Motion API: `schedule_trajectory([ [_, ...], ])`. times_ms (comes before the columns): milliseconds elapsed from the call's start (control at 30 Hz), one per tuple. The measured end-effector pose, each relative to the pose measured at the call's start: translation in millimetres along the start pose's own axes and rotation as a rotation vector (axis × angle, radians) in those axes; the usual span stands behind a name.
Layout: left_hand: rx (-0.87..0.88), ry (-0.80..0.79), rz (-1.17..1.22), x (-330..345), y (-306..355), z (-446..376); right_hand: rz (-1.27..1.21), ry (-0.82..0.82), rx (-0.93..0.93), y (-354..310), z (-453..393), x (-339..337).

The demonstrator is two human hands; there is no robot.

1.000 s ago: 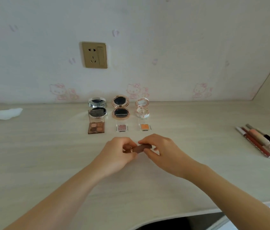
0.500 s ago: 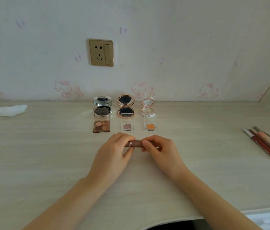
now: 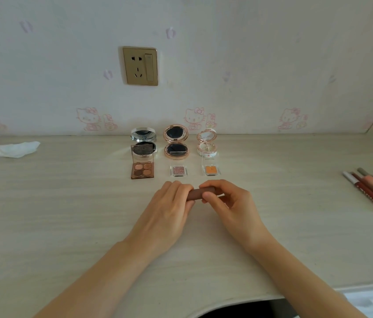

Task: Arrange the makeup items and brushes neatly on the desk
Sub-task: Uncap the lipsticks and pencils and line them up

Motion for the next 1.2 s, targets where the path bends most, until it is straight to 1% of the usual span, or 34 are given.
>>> schedule_trajectory([
  [133, -0.004, -0.019, 0.000, -3, -1, 0, 0.028, -0.033, -0.046, -2, 4, 3],
  [267, -0.025, -0.067, 0.086, 2, -6, 3, 0.032, -0.066, -0.089, -5, 5, 4],
  [500, -0.001, -0.029, 0.149, -1, -8, 1, 0.010, -0.086, -0.102, -5, 5, 5],
  [767, -0.039, 0.005, 0.250, -7, -14, 3, -0.047, -0.181, -0.090, -5, 6, 6],
  [900, -0.052, -0.019, 0.249, -5, -14, 5, -0.136, -0.209, -0.035, -7, 6, 6],
  [1200, -0.092, 0.025, 0.375, 5, -11, 5, -0.456, -0.242, 0.095, -5, -1, 0],
])
Point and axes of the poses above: each hand's wrist, its own z-axis away from the middle knuckle, its own x-axis out of the palm, y = z × x, the point moved 4 cm from there along -z, towards the middle knuckle, and after that the axes turned 10 degrees about x, right-handed, at the moved point
